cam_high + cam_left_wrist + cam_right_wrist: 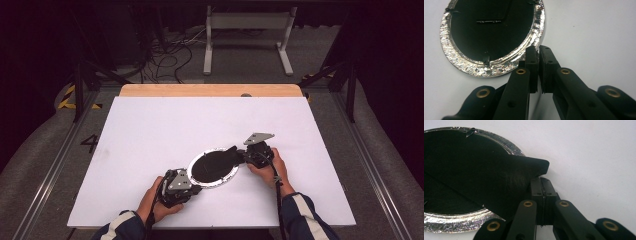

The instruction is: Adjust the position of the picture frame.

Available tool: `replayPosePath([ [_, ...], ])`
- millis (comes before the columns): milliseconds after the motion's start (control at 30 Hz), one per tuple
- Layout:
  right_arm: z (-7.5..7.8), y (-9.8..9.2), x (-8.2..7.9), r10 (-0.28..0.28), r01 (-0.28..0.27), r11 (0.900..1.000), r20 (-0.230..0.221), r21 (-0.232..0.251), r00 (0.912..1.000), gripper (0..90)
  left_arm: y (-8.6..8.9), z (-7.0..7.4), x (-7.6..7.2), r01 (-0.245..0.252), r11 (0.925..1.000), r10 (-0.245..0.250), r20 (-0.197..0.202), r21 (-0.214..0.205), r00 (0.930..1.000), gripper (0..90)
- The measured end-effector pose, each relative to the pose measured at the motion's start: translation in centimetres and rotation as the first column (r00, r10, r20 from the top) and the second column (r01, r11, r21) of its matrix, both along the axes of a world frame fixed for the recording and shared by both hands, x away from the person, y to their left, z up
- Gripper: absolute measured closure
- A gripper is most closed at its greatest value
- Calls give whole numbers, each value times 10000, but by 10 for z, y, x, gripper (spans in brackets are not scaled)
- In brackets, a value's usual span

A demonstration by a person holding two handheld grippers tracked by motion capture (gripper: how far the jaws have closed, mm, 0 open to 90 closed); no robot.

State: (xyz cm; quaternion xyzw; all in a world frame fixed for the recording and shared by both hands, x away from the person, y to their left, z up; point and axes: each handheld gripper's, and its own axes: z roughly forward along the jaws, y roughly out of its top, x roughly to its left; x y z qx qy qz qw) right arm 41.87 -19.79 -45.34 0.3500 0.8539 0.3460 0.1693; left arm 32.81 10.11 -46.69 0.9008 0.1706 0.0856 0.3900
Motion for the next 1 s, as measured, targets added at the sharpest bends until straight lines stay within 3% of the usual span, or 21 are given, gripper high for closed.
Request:
replayPosePath([
  [133, 0, 1, -2, 6, -4, 9999, 146, -144, 9999, 900, 2, 0, 4, -77, 10000, 76, -107, -53, 9999, 870],
  [333, 1, 1, -3, 76, -69, 9995, 224, -314, 9997, 900, 1, 0, 2, -47, 9999, 46, 157, 100, 9999, 875],
  [733, 0, -2, -4, 102, -99, 9998, 158, -159, 9998, 900, 2, 0, 6, -75, 10000, 75, 33, 40, 10000, 899],
  [1000, 0, -3, -7, 129, -125, 9996, 185, -244, 9997, 900, 1, 0, 6, -211, 9997, 209, 166, 128, 9996, 898],
])
